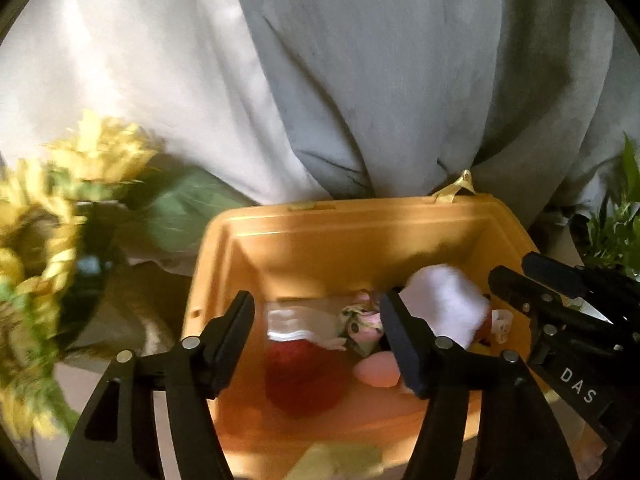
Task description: Organize soft objects
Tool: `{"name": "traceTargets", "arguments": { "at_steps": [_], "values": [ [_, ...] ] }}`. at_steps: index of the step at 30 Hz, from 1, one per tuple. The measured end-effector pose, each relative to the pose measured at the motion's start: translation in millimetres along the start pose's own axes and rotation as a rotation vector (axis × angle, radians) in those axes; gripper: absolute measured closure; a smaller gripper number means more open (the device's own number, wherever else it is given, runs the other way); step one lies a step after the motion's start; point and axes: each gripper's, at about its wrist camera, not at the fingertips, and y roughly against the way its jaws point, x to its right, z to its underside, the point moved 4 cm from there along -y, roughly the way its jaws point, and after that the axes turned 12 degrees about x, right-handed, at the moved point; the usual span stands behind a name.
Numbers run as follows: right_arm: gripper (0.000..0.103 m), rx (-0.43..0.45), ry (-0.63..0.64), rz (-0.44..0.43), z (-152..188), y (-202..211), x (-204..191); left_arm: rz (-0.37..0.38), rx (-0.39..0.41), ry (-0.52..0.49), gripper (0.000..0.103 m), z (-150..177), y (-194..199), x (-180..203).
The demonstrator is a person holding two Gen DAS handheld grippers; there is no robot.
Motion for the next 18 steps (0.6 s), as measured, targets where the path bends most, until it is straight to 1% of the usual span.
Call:
{"name": "traceTargets", "arguments": {
  "at_steps": [3, 5, 9, 12, 16, 18],
  "values": [
    [0.062, 0.026, 0.004, 0.007, 2, 17, -2, -0.042, 0.042, -0.001, 0.036, -1, 23, -6],
    [0.056, 0.042, 0.006, 0.015, 3, 28, -6, -0.07, 0.073, 0.004, 0.034, -1, 42, -12],
    [0.052, 0.087, 0.005, 0.033, 5, 60, -14, -0.115, 0.121, 0.002, 0.031, 0, 76, -19],
    [0.05, 0.128, 0.008, 0.037, 6, 86, -19, -0.14, 0.159, -0.005, 0.029, 2, 105, -22],
    [0.047, 0.183, 0.025, 0.062, 10, 120, -30, -0.122, 0.187, -0.005, 0.027, 9, 142, -27],
    [0.047, 0.209, 0.029, 0.066, 13, 140, -36, -0.112, 0.203, -0.003, 0.027, 13, 159, -31]
  ]
}}
